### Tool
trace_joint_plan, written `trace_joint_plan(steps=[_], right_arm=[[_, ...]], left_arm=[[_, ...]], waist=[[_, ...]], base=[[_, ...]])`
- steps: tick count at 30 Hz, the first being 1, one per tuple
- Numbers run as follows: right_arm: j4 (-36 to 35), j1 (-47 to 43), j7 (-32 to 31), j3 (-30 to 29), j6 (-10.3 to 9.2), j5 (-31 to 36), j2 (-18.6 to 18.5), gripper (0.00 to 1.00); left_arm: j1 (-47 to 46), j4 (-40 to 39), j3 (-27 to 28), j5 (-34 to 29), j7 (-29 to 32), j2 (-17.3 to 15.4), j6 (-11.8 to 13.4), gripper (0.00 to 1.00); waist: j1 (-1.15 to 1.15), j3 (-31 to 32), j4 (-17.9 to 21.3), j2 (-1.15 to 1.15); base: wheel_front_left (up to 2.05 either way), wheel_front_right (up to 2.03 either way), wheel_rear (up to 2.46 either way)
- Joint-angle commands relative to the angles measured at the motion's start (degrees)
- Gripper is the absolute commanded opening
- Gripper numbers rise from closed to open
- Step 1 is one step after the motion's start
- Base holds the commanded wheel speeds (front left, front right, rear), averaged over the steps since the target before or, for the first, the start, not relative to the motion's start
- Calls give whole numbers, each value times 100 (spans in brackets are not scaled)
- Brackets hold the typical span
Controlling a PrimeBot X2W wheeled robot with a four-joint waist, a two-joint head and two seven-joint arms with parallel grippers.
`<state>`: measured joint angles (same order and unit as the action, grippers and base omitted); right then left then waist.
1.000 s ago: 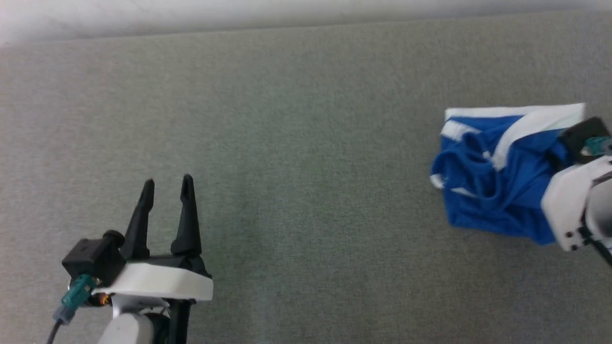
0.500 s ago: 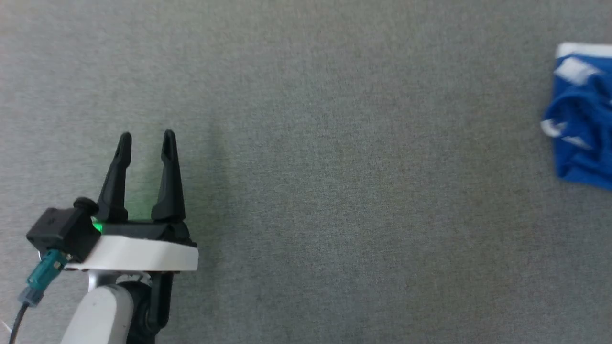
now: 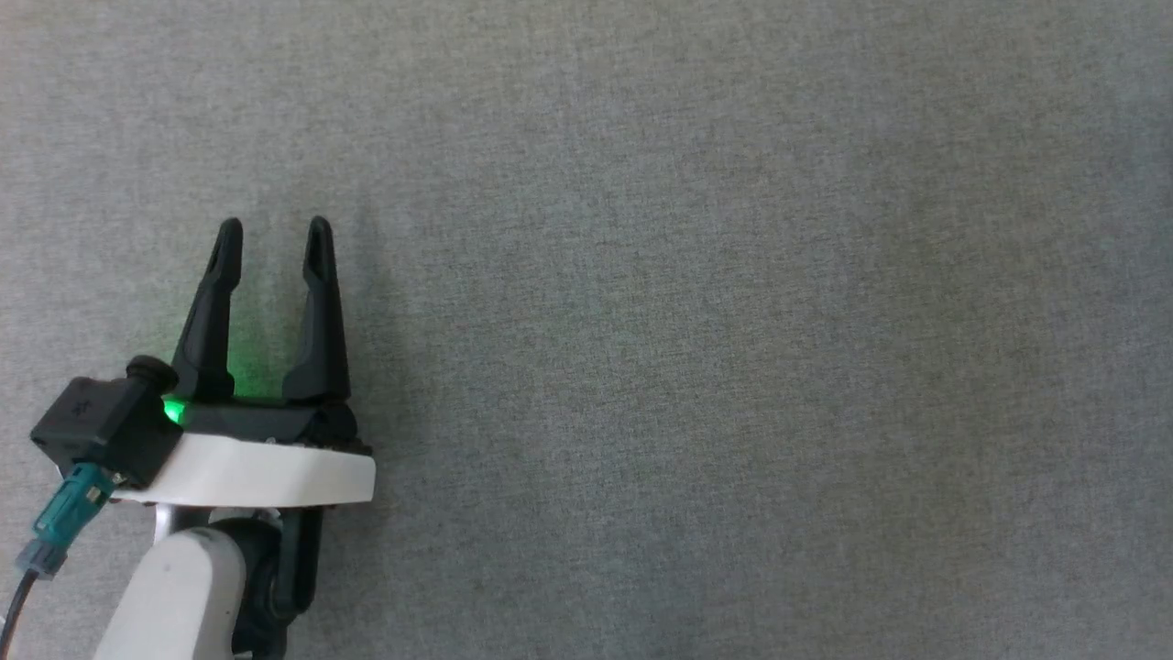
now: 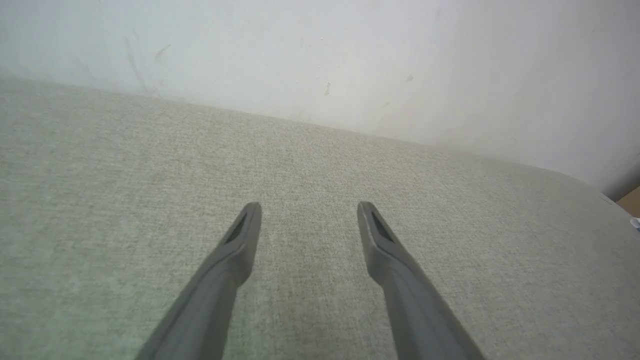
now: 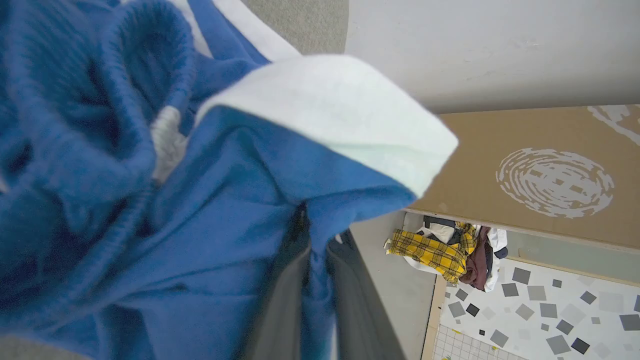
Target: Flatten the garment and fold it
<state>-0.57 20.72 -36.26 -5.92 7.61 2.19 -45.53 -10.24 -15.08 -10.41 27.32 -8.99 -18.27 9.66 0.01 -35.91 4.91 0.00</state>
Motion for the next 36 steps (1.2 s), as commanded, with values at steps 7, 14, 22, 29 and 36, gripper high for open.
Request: trace_joint_plan(steps=[7,14,22,29,36], right_arm=[[129,-12,206,-194,-12,124,49,22],[572,141,611,-119,-12,230,146,100],[692,155,989,-51,-12,257,495,100],[266,-135,1568,-117,-12,376,1479,100],[-137,-562,2262,32,-12,467,2472,100]], left_arm=[[-199,-60,-14,-96,-29,-57,2,100],[-173,59,-38,-204,-294,14,41,100],[84,314,-85,-224,-436,117,58,100],[337,595,-164,-473,-528,184,181,100],[529,874,-312,-875,-569,170,325,100]], waist=[[-1,-88,1,0],[-1,301,-43,0],[-1,933,-53,0],[-1,1592,-121,0],[-1,2136,-277,0]], base=[[0,0,0],[0,0,0],[0,0,0],[0,0,0],[0,0,0]])
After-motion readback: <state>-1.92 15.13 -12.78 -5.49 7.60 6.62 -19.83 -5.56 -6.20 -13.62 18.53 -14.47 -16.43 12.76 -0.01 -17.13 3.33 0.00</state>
